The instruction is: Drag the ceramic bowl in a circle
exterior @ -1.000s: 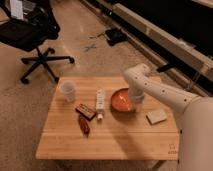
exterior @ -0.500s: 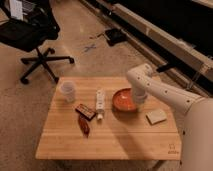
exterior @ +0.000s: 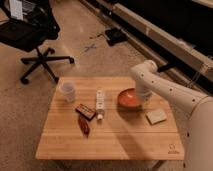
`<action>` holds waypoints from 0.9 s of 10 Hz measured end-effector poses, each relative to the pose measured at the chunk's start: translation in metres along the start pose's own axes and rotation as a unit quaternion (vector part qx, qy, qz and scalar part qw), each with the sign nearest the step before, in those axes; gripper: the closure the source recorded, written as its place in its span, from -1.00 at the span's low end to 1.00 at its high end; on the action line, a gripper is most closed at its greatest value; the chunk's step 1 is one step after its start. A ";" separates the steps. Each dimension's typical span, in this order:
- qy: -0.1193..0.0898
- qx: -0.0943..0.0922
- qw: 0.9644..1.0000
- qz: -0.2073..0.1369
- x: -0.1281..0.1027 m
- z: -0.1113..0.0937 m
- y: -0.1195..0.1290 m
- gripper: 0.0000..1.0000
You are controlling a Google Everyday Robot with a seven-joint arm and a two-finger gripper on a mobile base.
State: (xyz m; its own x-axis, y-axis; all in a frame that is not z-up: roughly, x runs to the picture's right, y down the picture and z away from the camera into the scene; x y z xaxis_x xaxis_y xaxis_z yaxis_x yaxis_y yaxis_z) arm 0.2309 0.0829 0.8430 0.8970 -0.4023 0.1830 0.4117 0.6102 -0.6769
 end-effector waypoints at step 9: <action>-0.005 -0.017 0.998 -0.060 -0.037 0.015 -0.045 0.62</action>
State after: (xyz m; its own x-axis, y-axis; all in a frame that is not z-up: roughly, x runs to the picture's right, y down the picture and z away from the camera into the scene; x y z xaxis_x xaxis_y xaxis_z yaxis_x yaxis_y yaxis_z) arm 0.1822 0.0807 0.8774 0.8433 -0.4637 0.2718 0.5107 0.5338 -0.6740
